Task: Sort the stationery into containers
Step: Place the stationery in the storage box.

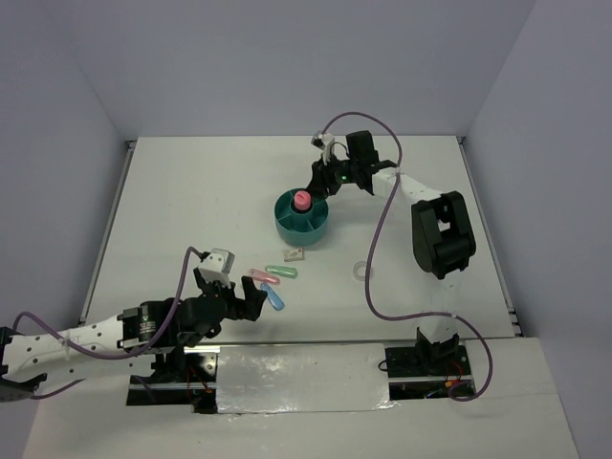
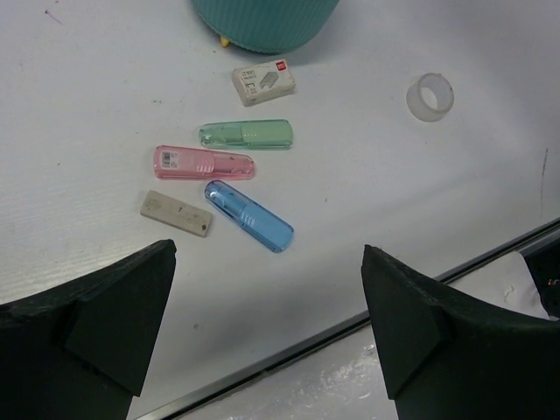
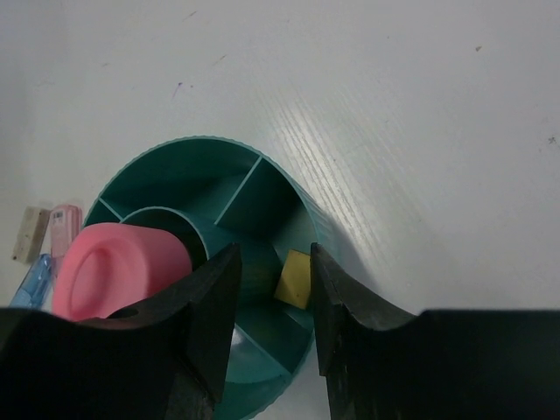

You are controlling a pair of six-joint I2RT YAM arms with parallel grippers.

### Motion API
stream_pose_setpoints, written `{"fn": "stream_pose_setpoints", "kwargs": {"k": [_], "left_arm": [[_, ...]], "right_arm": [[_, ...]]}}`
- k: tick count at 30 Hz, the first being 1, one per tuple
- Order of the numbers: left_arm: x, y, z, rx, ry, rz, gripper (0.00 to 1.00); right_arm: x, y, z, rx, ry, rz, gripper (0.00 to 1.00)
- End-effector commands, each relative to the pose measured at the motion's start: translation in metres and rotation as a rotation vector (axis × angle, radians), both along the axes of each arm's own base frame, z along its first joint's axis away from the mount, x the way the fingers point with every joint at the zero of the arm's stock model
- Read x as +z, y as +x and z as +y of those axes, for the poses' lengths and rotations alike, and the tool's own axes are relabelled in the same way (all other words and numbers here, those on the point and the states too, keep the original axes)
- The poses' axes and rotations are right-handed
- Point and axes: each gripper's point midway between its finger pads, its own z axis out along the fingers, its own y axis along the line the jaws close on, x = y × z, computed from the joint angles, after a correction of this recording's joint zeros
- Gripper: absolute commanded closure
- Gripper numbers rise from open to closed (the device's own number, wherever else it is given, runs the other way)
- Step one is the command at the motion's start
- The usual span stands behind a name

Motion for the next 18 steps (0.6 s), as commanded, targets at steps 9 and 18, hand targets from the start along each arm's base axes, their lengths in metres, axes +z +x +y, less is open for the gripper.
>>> {"fn": "stream_pose_setpoints", "kwargs": {"k": [9, 18], "left_arm": [[-0.024, 0.018, 0.011, 0.178, 0.101, 0.016, 0.01], [-0.075, 0.086, 0.014, 0.170, 0.225, 0.059, 0.01]], "right_arm": [[0.117, 0.005, -0.028, -0.162, 0.073, -0.167, 0.51], [0.217, -0.081, -0.060, -0.210, 0.238, -0.314, 0.30]]}}
